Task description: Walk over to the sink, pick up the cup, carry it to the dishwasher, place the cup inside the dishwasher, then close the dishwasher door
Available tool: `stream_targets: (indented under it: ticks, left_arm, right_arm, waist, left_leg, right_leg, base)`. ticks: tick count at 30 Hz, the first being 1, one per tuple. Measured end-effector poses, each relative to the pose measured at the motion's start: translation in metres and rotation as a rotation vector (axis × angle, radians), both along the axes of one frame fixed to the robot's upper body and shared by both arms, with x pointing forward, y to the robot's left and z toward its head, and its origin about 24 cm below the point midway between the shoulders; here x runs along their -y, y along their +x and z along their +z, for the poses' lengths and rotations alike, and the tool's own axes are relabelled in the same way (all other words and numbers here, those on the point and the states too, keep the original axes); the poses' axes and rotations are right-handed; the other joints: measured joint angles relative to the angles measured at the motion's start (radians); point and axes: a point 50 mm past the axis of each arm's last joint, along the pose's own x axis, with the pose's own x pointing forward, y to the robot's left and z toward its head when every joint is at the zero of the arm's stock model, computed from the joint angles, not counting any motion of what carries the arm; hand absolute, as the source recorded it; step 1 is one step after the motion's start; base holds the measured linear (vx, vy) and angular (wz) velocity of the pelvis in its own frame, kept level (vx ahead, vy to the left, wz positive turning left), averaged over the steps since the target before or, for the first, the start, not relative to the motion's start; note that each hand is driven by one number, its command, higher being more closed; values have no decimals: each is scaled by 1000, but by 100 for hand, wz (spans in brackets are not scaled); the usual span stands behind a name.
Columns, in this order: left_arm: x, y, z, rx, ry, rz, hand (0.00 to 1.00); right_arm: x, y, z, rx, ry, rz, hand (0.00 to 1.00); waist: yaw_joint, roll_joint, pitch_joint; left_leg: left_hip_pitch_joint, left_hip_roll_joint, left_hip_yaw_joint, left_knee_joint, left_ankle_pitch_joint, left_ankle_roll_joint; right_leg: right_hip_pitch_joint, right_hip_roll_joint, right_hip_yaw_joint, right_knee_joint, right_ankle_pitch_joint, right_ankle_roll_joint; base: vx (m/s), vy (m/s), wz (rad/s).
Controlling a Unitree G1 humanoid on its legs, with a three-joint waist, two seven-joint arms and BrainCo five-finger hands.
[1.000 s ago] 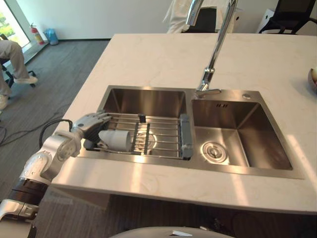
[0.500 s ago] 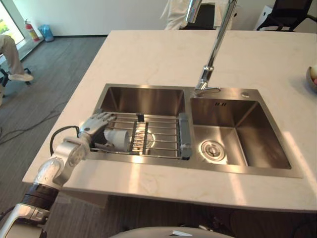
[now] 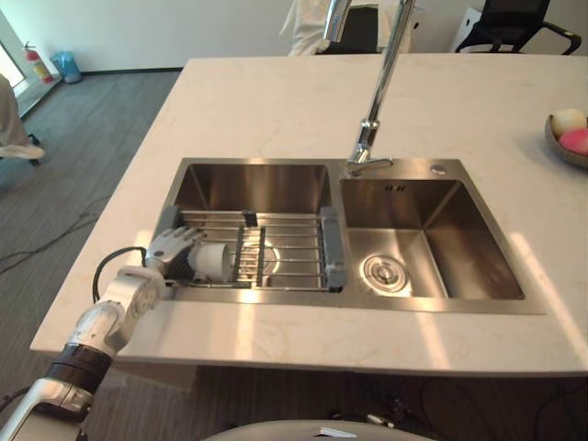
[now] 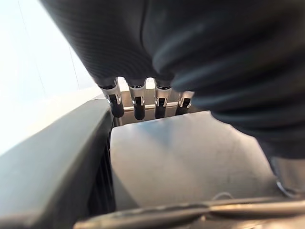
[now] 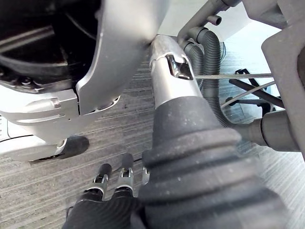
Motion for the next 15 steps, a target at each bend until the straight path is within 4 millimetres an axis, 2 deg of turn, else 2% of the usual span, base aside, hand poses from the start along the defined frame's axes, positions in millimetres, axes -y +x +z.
stream_targets:
  ticks: [7, 15]
  left_arm:
    - [-5, -2, -10, -34, 34, 24, 0]
    - [5, -1, -14, -50, 46, -8, 0]
  right_arm:
    - [-1, 5, 2, 16, -10, 25, 0]
    - [-2, 7, 2, 15, -11, 37, 0]
  waist:
    - [-18, 1, 0]
    - [-24, 7, -3]
  left_leg:
    - [4, 0, 7, 0, -2, 0]
    - [4, 0, 9, 0, -2, 1]
  right_leg:
    - [-4, 0, 12, 1, 3, 2]
    - [-5, 0, 12, -1, 4, 2]
  base:
    - [-32, -12, -5]
    - [-4, -3, -1]
